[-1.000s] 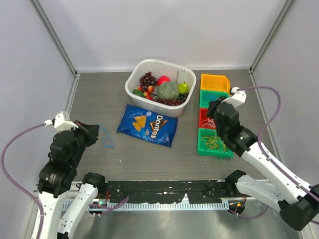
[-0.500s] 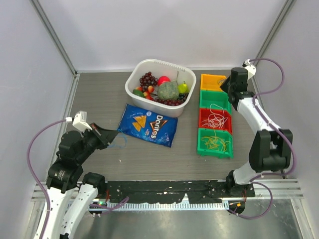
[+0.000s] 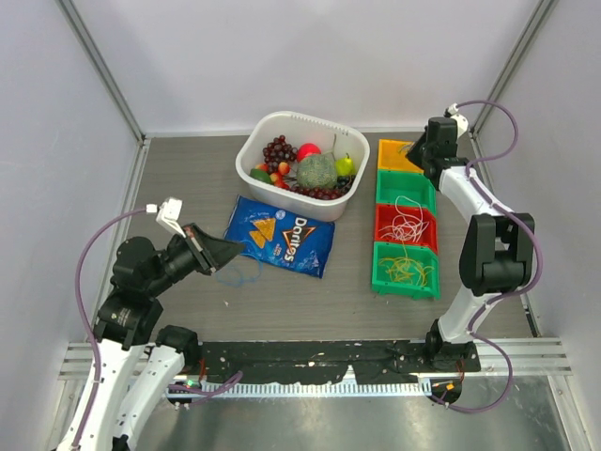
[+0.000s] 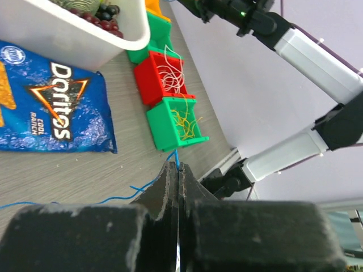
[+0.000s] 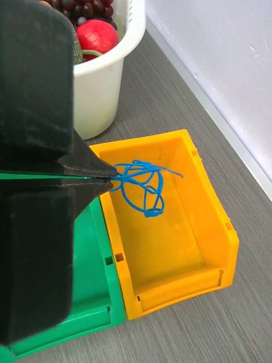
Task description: Untangle the cables
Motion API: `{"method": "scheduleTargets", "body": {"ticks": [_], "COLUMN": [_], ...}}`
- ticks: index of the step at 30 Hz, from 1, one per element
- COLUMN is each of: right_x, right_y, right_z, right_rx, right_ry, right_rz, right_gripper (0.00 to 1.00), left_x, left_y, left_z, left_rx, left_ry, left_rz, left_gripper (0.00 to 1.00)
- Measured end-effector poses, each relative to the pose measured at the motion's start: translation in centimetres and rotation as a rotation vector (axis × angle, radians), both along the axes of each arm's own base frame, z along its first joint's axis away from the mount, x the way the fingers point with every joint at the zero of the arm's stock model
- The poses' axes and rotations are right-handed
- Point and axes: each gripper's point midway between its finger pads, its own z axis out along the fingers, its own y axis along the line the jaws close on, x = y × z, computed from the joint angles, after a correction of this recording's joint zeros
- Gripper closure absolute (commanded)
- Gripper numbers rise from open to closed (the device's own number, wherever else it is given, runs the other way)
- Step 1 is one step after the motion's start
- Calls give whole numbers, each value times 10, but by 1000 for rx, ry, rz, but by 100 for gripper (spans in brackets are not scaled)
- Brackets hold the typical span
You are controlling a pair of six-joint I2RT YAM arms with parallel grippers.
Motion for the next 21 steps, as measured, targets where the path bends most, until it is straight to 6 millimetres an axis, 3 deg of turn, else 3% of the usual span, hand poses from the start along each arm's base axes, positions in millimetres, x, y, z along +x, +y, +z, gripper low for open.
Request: {"method": "scheduleTargets", "body": {"ticks": [9,11,17,21], "right_x": [-6,-18,-88,-95], "right_y": [4,4,3,8], "right_z": [-9,-10,9,19], "right_rx": [13,13,24,38], "right_ry": [40,52,32,-1], "right_rz": [22,21,19,42], "right_gripper": [99,99,99,99], "left_x": [-3,-3,-1,2], "left_y": [-11,-11,-14,-18], "left_z": [14,15,6,5], "left_rx": [-51,-55,-64,-69], "left_ry": [-25,-31,-9,6], "left_rz": [-71,-74,-88,-105], "left_gripper": [100,100,100,100]}}
